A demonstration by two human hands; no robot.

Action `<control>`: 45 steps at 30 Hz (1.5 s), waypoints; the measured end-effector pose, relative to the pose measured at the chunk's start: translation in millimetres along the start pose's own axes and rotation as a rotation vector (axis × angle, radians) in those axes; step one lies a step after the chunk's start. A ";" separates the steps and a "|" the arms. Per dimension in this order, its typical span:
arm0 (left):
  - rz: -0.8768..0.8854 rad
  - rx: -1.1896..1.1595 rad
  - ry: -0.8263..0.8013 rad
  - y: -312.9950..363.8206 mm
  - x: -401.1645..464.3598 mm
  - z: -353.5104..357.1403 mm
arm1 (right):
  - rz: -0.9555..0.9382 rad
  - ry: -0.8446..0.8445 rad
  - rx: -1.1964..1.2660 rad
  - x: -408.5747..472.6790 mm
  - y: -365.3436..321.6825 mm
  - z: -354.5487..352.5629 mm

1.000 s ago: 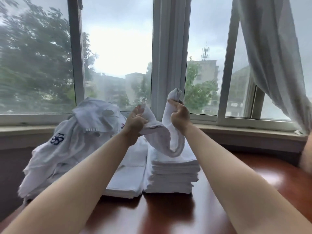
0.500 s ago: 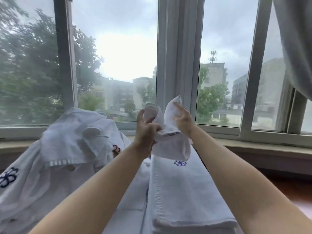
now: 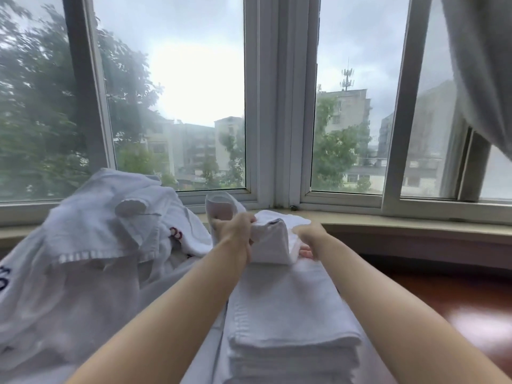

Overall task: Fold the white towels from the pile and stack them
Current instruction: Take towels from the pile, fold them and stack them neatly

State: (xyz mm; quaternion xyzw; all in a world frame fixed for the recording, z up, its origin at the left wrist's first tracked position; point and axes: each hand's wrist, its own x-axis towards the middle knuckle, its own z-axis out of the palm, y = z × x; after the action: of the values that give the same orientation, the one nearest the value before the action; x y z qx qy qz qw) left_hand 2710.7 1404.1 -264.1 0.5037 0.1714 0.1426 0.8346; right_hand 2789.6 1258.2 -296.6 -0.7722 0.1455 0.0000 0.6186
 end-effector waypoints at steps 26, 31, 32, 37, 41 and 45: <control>-0.504 0.263 -0.399 26.3 -72.6 -66.4 | -0.074 -0.166 0.325 -87.9 -7.1 -63.7; -0.596 0.887 -0.541 0.1 -70.5 -101.7 | 0.135 -0.203 -0.424 -103.3 37.6 -70.2; -0.598 0.908 -0.547 -0.3 -67.1 -102.5 | 0.091 -0.165 -0.417 -102.3 42.2 -69.8; -0.350 0.938 -0.460 9.3 -31.5 -80.0 | -0.056 -0.090 -0.159 -82.3 41.6 -64.8; -0.333 0.865 -0.456 2.4 2.4 -54.1 | -0.150 -0.127 -0.011 -48.7 31.2 -56.6; -0.216 0.694 -0.449 -17.2 42.0 -25.7 | -0.177 -0.136 0.030 -1.3 24.3 -44.2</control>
State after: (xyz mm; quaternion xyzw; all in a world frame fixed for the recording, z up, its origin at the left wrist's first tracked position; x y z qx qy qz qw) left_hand 2738.6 1433.9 -296.6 0.7525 0.0753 -0.1250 0.6422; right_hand 2774.9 1211.6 -309.2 -0.7708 0.0346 -0.0044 0.6361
